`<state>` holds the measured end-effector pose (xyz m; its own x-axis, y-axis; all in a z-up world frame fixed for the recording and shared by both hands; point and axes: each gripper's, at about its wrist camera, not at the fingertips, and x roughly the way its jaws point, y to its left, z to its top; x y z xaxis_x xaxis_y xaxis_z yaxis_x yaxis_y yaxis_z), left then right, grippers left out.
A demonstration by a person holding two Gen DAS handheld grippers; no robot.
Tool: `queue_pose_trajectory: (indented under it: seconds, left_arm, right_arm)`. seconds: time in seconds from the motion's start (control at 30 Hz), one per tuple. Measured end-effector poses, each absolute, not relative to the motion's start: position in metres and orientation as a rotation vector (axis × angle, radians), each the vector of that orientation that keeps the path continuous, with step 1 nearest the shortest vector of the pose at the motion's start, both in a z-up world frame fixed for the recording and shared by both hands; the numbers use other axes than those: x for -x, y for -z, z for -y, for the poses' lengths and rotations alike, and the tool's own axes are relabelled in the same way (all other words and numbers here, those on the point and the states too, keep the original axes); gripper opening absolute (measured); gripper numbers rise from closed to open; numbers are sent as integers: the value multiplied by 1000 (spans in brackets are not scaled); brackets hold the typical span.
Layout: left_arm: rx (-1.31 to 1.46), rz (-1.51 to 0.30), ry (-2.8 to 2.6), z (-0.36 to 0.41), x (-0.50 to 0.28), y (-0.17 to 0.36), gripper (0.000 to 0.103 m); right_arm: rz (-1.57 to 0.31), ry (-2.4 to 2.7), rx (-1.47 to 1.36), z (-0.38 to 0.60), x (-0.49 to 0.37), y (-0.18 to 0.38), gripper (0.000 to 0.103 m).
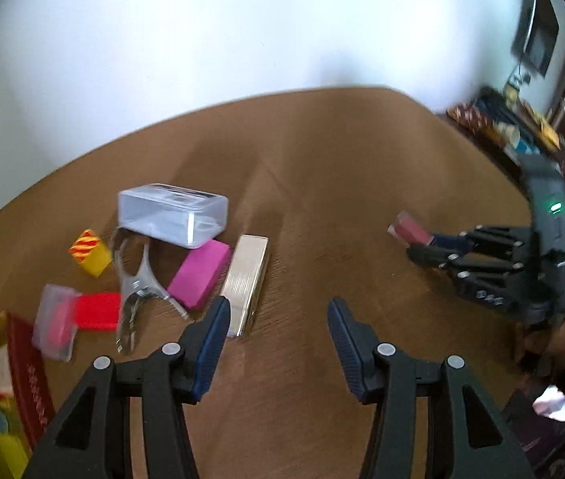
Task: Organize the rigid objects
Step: 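Grasp the gold lipstick upright with the right gripper, then grasp the gold lighter with the left gripper and lower it into the tin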
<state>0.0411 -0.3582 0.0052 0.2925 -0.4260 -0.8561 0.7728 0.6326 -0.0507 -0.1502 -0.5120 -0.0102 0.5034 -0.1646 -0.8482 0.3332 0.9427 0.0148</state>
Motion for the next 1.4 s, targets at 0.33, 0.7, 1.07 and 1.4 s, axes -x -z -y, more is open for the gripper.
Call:
queue_pose_trajectory:
  seconds: [0.33, 0.7, 1.07, 1.4]
  left_arm:
    - [-489, -1080, 803, 383, -71, 33, 52]
    - [-459, -1142, 828, 395, -89, 48, 46]
    - [-264, -1083, 729, 374, -64, 31, 29]
    - [-67, -1023, 567, 257, -30, -43, 30]
  right_arm:
    - [-972, 265, -269, 516, 148, 14, 19]
    - [-964, 257, -288, 517, 150, 15, 20]
    - [-965, 271, -264, 511, 148, 16, 20]
    - [-970, 274, -247, 508, 141, 19, 20]
